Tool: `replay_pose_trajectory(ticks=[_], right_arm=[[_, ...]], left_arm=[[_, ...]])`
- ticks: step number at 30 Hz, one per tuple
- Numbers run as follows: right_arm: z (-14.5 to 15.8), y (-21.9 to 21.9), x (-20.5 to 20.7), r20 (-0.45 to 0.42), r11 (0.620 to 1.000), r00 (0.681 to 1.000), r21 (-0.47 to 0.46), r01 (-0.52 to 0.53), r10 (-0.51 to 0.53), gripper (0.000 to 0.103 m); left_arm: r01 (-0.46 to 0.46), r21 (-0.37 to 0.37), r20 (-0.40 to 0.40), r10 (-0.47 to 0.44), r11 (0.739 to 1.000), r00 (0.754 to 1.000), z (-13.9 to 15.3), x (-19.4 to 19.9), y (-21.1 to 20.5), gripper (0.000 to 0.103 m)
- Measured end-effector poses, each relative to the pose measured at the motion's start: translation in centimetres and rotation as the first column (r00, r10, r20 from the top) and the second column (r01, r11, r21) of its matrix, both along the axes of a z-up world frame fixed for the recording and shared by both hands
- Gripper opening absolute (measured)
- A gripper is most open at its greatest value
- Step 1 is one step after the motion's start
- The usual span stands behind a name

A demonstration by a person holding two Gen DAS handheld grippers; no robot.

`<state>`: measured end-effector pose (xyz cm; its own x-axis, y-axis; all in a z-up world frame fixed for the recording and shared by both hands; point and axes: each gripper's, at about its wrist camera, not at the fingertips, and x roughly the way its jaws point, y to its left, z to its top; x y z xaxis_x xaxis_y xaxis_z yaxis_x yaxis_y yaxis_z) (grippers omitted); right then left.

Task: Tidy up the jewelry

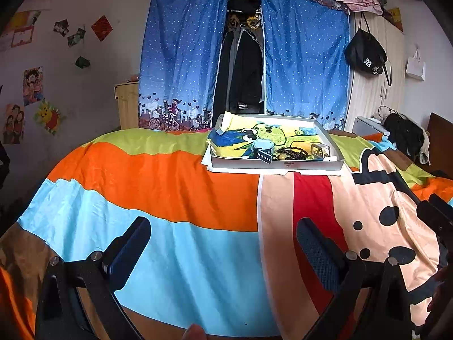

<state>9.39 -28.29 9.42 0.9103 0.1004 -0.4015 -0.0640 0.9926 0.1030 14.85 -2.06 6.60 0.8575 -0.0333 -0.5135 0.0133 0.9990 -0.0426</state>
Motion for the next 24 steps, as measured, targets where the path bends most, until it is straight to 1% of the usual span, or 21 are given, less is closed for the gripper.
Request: replay_pose_trajectory(ticks=[13, 24], right_arm=[[-0.9, 0.6, -0.5, -0.001, 1.000, 1.000, -0.011, -0.008, 0.008, 0.102], [0.0, 0.6, -1.1, 0.039, 1.000, 0.999, -0.021, -0.016, 0.017, 0.102]], left_arm=[[0.004, 0.016, 0.014, -0.004, 1.000, 1.000, 0.0, -0.9, 0.0, 0.103], [0.005, 0.015, 0.025, -0.005, 1.000, 1.000, 0.3, -1.3, 0.0, 0.103]])
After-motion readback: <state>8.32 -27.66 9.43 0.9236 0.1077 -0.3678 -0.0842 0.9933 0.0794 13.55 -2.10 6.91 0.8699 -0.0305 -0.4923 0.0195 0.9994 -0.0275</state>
